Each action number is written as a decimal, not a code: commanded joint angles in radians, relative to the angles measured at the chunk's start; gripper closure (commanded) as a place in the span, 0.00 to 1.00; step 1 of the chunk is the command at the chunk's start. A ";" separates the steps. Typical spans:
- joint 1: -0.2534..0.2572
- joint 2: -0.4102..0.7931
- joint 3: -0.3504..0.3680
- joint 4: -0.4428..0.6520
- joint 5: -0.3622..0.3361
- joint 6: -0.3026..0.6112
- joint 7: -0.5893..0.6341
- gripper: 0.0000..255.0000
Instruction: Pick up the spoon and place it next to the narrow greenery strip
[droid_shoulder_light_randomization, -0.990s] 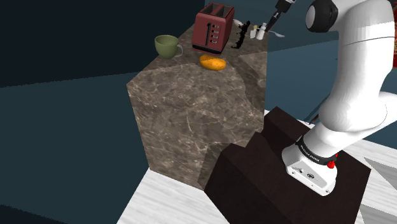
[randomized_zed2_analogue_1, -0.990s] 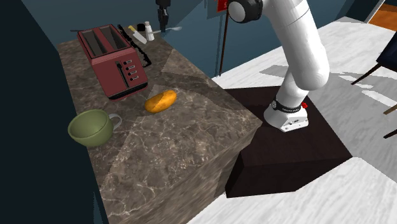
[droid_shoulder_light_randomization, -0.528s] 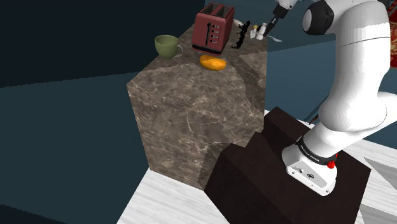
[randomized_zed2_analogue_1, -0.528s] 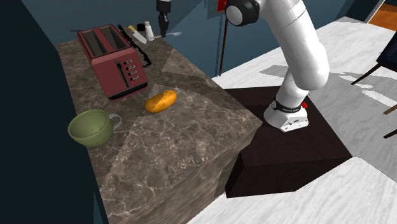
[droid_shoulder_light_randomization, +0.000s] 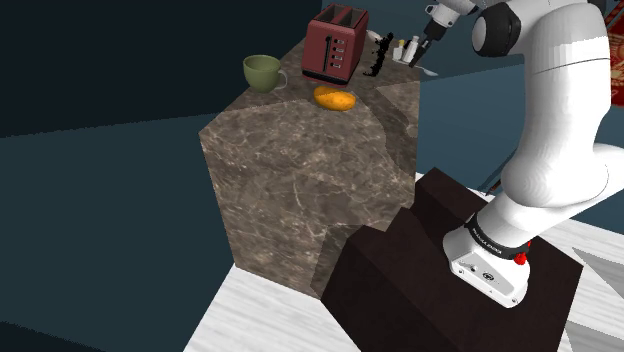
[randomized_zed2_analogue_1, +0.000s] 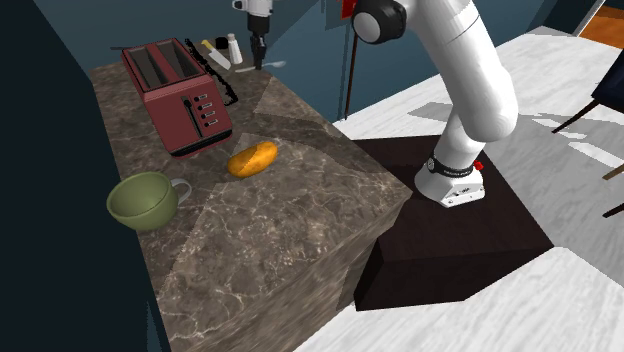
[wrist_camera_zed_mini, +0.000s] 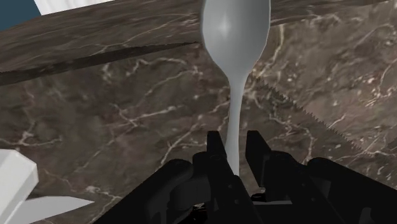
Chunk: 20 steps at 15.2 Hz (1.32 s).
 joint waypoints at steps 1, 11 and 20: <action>0.002 0.005 0.002 -0.020 0.004 0.022 -0.011 1.00; 0.006 0.017 0.006 -0.048 0.012 0.058 -0.024 1.00; -0.008 0.001 -0.001 -0.009 0.002 0.006 -0.014 0.00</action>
